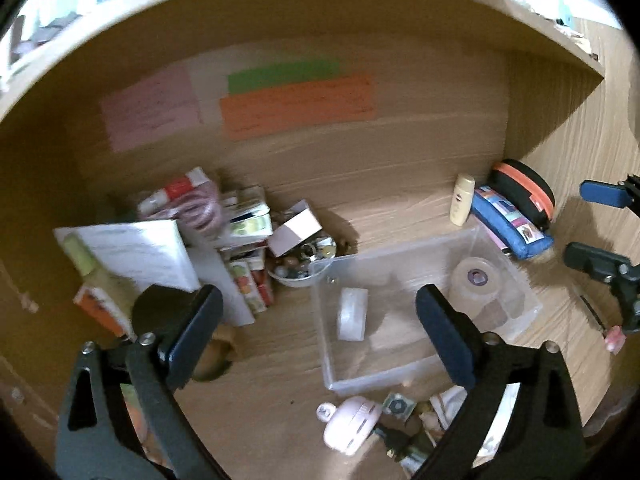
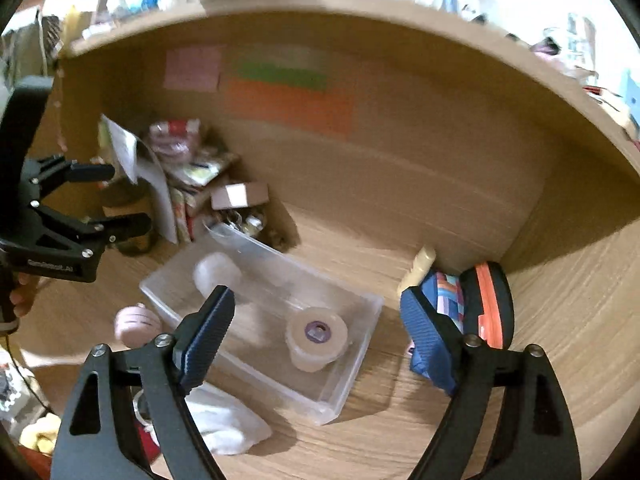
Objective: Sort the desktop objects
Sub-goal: 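Withdraw both tools from the box toward the remaining items, then grasp the pink-white round container with the left tool while the right tool grasps the white cloth bag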
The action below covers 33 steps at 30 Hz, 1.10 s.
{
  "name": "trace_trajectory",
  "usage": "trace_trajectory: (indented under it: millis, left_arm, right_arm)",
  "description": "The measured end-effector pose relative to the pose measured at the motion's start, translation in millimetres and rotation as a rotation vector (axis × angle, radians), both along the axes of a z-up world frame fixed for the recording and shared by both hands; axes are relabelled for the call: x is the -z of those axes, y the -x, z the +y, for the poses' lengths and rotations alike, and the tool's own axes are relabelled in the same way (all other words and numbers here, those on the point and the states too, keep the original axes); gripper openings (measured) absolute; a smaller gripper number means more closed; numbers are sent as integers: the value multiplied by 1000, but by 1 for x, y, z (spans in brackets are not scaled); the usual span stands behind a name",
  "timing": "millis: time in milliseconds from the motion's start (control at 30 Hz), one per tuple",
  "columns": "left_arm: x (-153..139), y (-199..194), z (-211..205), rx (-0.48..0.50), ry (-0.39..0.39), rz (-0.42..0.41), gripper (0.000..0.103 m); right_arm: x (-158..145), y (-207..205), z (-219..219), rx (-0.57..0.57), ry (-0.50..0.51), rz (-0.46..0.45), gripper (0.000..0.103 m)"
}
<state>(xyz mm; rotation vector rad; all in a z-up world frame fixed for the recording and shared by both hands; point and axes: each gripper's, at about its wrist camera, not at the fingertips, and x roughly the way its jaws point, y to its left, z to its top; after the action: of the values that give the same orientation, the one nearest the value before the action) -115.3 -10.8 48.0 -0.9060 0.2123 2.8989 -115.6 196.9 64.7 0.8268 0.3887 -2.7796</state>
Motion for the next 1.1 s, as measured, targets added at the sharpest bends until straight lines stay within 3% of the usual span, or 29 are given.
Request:
trace_trajectory:
  millis: [133, 433, 700, 1100]
  left_arm:
    - [5, -18, -11, -27, -7, -4, 100]
    - [41, -50, -40, -40, -103, -2, 100]
    - [78, -57, -46, -83, -80, -49, 100]
    - [134, -46, -35, -50, -94, -176, 100]
  right_arm:
    - [-3, -14, 8, 11, 44, 27, 101]
    - [27, -33, 5, 35, 15, -16, 101]
    - [72, -34, -4, 0, 47, -153, 101]
    - [120, -34, -16, -33, 119, -279, 101]
